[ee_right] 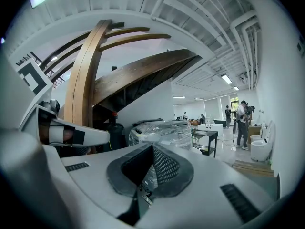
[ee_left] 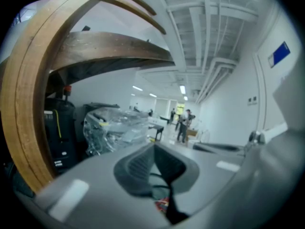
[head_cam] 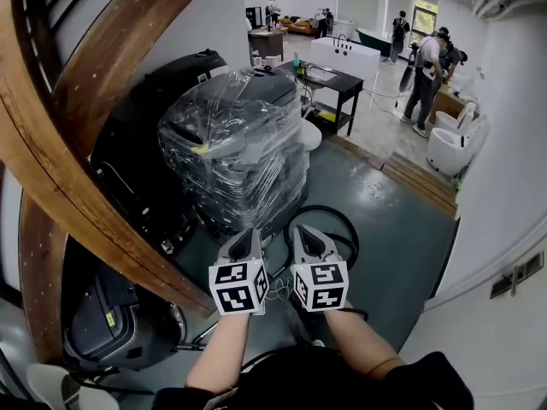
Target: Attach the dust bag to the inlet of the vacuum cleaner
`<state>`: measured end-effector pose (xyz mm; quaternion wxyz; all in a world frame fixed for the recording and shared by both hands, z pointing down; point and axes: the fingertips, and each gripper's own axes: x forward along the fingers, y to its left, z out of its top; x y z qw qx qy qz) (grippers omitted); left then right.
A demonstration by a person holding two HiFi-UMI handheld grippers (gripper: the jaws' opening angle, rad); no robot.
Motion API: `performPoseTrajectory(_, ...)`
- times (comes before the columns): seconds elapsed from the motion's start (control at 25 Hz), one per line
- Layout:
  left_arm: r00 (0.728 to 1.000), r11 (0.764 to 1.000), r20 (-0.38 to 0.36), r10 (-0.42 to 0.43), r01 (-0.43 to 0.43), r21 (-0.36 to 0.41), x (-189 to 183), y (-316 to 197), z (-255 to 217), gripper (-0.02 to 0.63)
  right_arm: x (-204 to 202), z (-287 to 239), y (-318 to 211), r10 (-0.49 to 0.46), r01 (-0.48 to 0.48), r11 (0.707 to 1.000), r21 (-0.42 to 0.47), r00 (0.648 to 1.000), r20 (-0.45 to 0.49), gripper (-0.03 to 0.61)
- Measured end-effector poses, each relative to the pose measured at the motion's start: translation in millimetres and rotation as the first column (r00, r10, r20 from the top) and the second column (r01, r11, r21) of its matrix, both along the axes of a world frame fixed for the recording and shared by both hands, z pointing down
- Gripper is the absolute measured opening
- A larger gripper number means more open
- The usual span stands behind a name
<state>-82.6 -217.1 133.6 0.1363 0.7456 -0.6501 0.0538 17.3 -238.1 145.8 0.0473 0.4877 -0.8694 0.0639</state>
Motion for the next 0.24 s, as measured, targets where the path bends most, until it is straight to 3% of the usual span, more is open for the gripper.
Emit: performPoseTrajectory(0.24, 1.000, 1.000, 0.010, 0.012, -0.012, 0.013, 10.5, 3.4, -0.7, -0.002, 8.0, 1.9, 4.3, -0.003, 0.003, 1.000, -0.005, 1.000, 0.008, -0.003)
